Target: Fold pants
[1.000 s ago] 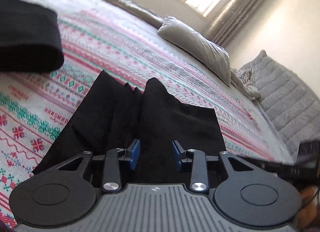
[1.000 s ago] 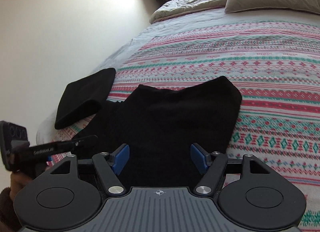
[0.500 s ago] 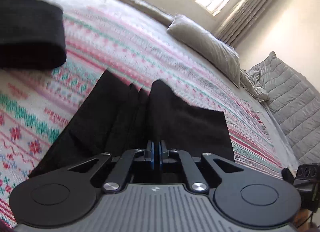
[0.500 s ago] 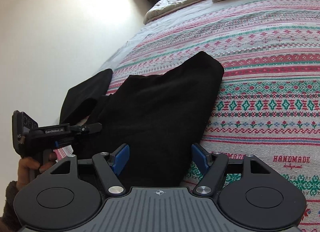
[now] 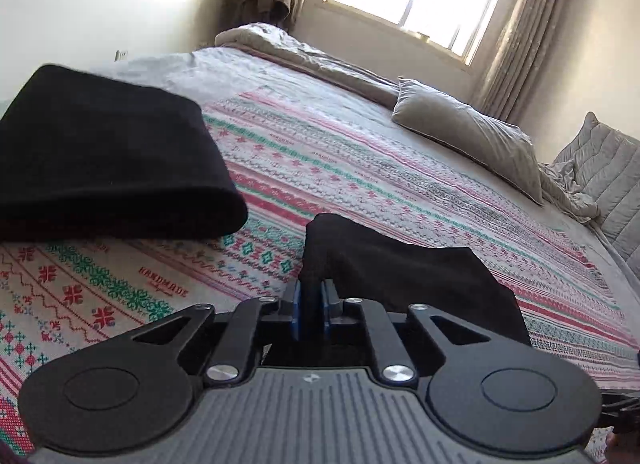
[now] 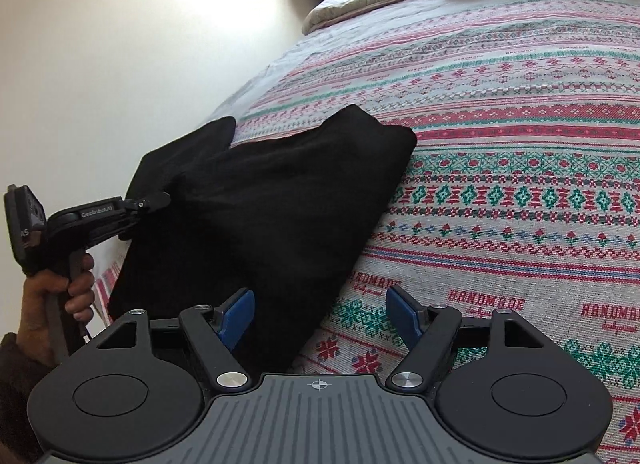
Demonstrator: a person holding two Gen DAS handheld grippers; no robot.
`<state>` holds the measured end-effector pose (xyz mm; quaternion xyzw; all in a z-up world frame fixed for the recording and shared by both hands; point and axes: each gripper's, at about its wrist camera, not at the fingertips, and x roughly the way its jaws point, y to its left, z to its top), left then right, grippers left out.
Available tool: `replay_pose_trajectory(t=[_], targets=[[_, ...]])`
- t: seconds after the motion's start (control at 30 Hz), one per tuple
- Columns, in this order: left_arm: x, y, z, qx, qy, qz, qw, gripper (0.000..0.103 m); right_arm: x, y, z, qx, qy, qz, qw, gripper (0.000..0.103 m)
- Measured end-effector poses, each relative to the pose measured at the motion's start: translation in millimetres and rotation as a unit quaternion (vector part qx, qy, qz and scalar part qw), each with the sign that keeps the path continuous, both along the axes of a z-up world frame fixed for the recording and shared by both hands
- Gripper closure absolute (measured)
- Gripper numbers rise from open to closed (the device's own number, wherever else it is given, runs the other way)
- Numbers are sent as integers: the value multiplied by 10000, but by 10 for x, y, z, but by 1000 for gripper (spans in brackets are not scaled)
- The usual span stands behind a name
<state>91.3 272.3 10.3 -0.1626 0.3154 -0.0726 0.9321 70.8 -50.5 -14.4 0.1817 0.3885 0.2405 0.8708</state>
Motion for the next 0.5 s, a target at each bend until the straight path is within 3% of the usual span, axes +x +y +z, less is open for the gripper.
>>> replay_pose_trajectory(t=[0.03, 0.1, 0.13, 0.4, 0.5], targets=[[18, 58, -18, -154, 41, -77, 9998, 64, 0, 2, 0, 27, -5, 11, 10000, 29], [53, 130, -48, -466, 81, -259, 9985, 27, 23, -5, -13, 168, 30, -12, 9999, 29], [85, 153, -64, -618, 117, -368, 9973, 23, 38, -14, -29, 266, 65, -35, 9996, 29], [392, 306, -327, -1580, 906, -794, 9801, 23, 175, -90, -161, 999, 198, -339, 9942, 29], [422, 360, -387, -1945, 940, -853, 9727, 24, 216, -96, -190, 1185, 243, -407, 9918, 29]])
